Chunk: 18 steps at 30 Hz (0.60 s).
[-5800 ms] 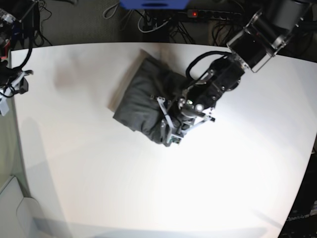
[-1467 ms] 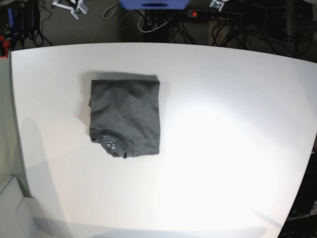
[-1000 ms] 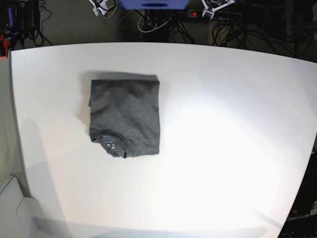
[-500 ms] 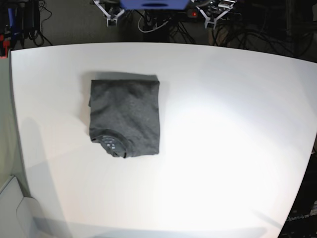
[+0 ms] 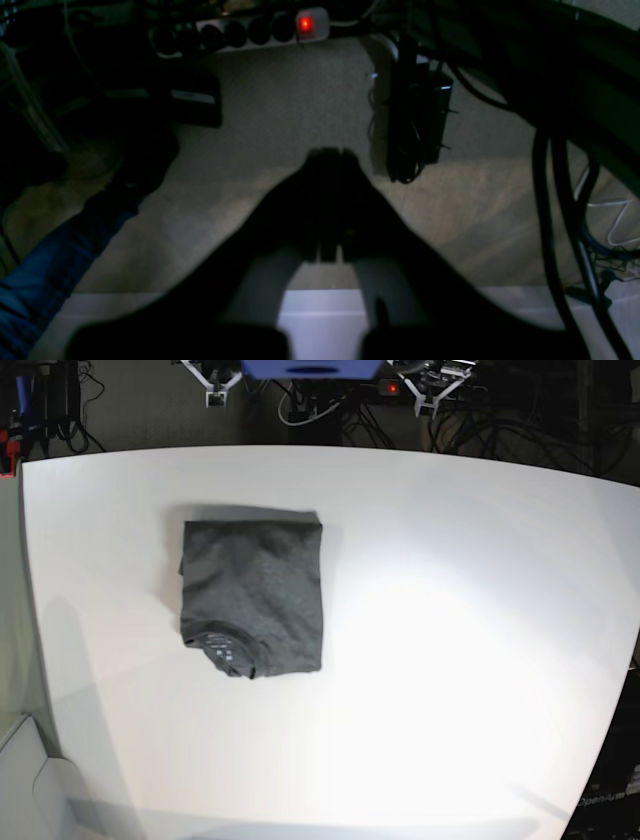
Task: Layout the t-shirt on the table in an organized manner, then fold the t-shirt properly
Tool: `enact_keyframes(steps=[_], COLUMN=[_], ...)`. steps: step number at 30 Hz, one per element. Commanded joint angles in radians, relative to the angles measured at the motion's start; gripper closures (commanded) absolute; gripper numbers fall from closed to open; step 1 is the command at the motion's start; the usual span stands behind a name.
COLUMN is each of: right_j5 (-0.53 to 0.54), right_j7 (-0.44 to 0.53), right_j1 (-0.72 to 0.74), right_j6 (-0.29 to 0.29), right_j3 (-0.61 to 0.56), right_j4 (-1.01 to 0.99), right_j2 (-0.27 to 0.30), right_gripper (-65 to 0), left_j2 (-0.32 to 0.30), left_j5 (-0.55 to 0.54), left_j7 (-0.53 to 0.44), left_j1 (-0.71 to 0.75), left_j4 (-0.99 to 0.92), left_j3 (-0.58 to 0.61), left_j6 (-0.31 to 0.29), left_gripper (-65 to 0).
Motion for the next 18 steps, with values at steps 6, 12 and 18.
enact_keyframes(steps=[6,12,18], right_j5=[0.001,0.001,0.001], right_j7=[0.007,0.007,0.005], right_j1=[-0.007,-0.007,-0.007], right_j6=[-0.008,-0.008,-0.008], right_j3=[-0.002,0.000,0.000], right_j4=[0.001,0.001,0.001], right_j2=[0.011,0.011,0.011], right_gripper=[0.0,0.0,0.0], left_j2=[0.013,0.013,0.013], left_j5=[-0.006,-0.006,-0.004], left_j7=[-0.004,-0.022,-0.038], left_j1=[0.001,-0.001,-0.001], left_j4=[0.005,0.009,0.009], left_j3=[-0.002,-0.002,0.000], left_j6=[0.001,0.001,0.001], left_gripper=[-0.4,-0.4,-0.4])
